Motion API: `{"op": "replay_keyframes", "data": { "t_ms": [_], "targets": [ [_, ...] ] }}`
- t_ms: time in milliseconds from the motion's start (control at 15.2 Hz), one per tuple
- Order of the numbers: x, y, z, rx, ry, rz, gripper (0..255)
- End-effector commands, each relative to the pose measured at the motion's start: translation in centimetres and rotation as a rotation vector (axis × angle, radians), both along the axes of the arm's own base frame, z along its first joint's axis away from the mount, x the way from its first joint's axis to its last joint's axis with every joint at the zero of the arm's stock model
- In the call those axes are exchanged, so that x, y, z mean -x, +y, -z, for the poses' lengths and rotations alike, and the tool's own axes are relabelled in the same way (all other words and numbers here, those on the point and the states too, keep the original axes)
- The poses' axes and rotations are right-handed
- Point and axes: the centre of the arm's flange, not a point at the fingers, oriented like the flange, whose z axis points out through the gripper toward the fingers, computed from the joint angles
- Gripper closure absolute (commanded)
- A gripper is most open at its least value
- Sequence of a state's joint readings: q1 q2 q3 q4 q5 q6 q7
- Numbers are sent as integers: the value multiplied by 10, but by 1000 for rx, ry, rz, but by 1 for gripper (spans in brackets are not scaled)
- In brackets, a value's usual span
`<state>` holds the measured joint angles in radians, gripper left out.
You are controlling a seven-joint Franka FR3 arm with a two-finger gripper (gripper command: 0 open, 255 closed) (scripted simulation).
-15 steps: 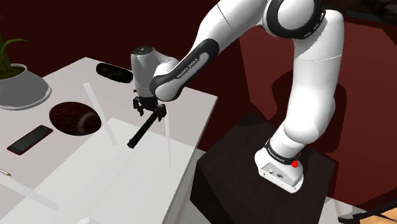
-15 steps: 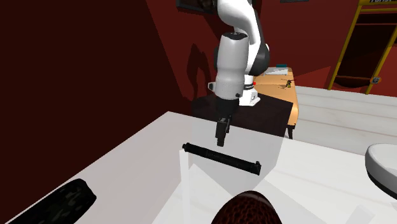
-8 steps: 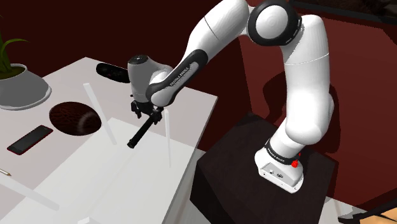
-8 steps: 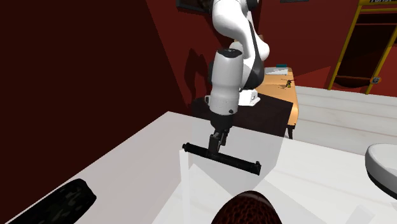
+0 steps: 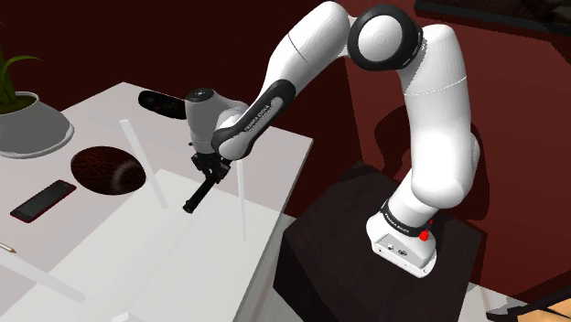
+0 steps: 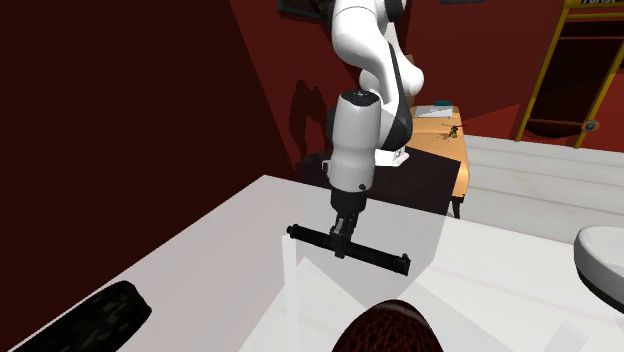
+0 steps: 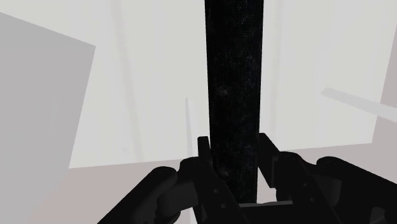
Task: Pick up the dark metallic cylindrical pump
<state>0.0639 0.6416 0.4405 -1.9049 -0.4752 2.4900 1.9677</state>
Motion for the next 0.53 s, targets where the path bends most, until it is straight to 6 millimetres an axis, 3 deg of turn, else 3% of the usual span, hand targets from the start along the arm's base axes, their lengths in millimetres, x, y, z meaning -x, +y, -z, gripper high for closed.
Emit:
{"op": "replay_keyframes", "data": {
  "t_ms": [0, 462],
  "targets": [
    [0, 0, 0, 0, 0, 0, 255],
    [0, 0, -5, 0, 0, 0, 255]
  ]
}}
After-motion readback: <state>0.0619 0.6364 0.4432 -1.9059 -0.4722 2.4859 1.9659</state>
